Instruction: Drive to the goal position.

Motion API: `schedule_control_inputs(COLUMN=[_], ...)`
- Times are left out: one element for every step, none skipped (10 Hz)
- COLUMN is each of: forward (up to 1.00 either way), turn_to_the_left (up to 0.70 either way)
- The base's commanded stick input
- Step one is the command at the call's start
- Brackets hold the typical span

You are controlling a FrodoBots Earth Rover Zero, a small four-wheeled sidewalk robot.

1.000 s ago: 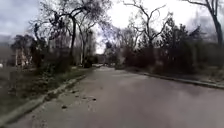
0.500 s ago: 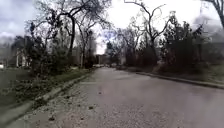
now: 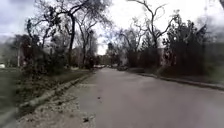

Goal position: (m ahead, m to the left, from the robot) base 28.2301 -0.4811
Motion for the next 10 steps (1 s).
schedule_control_inputs(forward=[0.7,0.7,0.7,0.7,0.7,0.7,0.7,0.7,0.7,0.7], turn_to_the_left=[0.0,0.0,0.0,0.0,0.0,0.0,0.0,0.0,0.0,0.0])
